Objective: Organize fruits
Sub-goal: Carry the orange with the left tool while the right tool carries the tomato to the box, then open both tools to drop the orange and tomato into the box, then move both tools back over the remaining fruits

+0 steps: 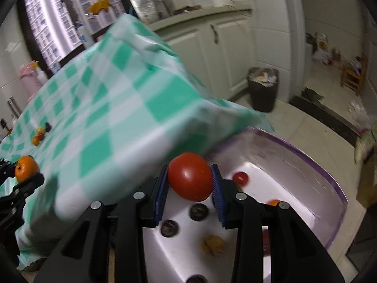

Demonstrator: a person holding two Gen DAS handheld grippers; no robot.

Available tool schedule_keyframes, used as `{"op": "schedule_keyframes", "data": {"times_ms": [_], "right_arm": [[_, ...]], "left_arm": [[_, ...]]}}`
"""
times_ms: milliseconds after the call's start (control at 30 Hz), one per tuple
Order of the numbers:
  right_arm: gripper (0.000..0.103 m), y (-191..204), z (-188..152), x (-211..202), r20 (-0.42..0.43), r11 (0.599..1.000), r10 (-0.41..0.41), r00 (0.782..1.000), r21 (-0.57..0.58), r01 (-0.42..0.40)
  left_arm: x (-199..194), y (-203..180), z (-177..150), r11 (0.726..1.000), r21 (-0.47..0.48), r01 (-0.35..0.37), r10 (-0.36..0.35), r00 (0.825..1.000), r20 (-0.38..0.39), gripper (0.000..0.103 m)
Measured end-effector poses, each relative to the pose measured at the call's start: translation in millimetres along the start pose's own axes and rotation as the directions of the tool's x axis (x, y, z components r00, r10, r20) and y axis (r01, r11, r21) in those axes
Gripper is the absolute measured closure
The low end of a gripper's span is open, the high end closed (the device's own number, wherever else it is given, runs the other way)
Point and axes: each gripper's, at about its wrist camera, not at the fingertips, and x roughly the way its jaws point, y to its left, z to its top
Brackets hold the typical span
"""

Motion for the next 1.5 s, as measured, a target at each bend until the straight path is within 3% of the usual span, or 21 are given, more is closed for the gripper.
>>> {"op": "schedule_keyframes", "data": {"times_ms": [167, 267, 467, 633, 767, 833, 867, 900, 933, 1100, 1233, 1367, 1500], "right_arm": [[0.067, -24, -11, 11, -0.04, 0.997, -0.067, 0.997, 0.023, 0.068], [0.067, -34, -20, 23, -0.08, 0.988, -0.153, 0.985, -0.011, 0.153], [0.067, -52, -40, 46, -0.162, 0.953, -0.301, 0.94, -0.092, 0.29], [0.067, -57, -54, 61, -0.215, 0.93, -0.365, 0.906, -0.14, 0.341], [0.066, -61, -59, 68, -0.244, 0.927, -0.374, 0.895, -0.141, 0.349], [0.062, -61, -59, 67, -0.242, 0.924, -0.38, 0.893, -0.144, 0.354], [0.048, -60, -58, 65, -0.23, 0.919, -0.39, 0.891, -0.148, 0.364], [0.041, -59, -55, 63, -0.218, 0.917, -0.395, 0.893, -0.151, 0.369], [0.036, -57, -53, 59, -0.205, 0.917, -0.395, 0.895, -0.153, 0.37], [0.034, -49, -37, 45, -0.143, 0.902, -0.422, 0.895, -0.172, 0.397], [0.031, -36, -25, 29, -0.068, 0.868, -0.47, 0.88, -0.215, 0.447], [0.027, -4, -9, 10, 0.054, 0.823, -0.502, 0.863, -0.277, 0.496], [0.024, 33, 2, -4, 0.158, 0.789, -0.491, 0.857, -0.336, 0.514]], "left_arm": [[9, -44, 6, 0.991, 0.113, 0.068, -0.066, 0.998, -0.015, 0.058], [16, -75, 7, 0.973, 0.186, 0.137, -0.132, 0.99, -0.038, 0.058], [49, -120, -7, 0.919, 0.259, 0.297, -0.26, 0.951, -0.169, 0.058], [83, -135, -20, 0.898, 0.263, 0.354, -0.28, 0.919, -0.279, 0.058], [89, -133, -27, 0.888, 0.223, 0.401, -0.335, 0.899, -0.282, 0.056], [86, -129, -24, 0.892, 0.209, 0.4, -0.345, 0.903, -0.255, 0.048], [84, -127, -22, 0.894, 0.205, 0.398, -0.35, 0.906, -0.237, 0.037], [79, -122, -20, 0.896, 0.195, 0.399, -0.361, 0.91, -0.204, 0.029], [73, -118, -17, 0.897, 0.186, 0.401, -0.37, 0.912, -0.177, 0.027], [47, -96, -12, 0.898, 0.156, 0.412, -0.407, 0.911, -0.067, 0.02], [18, -55, -11, 0.926, 0.089, 0.368, -0.375, 0.924, 0.081, 0.015], [-5, 15, -9, 0.946, -0.09, 0.31, -0.286, 0.935, 0.211, 0.008], [-14, 91, -21, 0.932, -0.282, 0.226, -0.152, 0.953, 0.26, 0.003]]}}
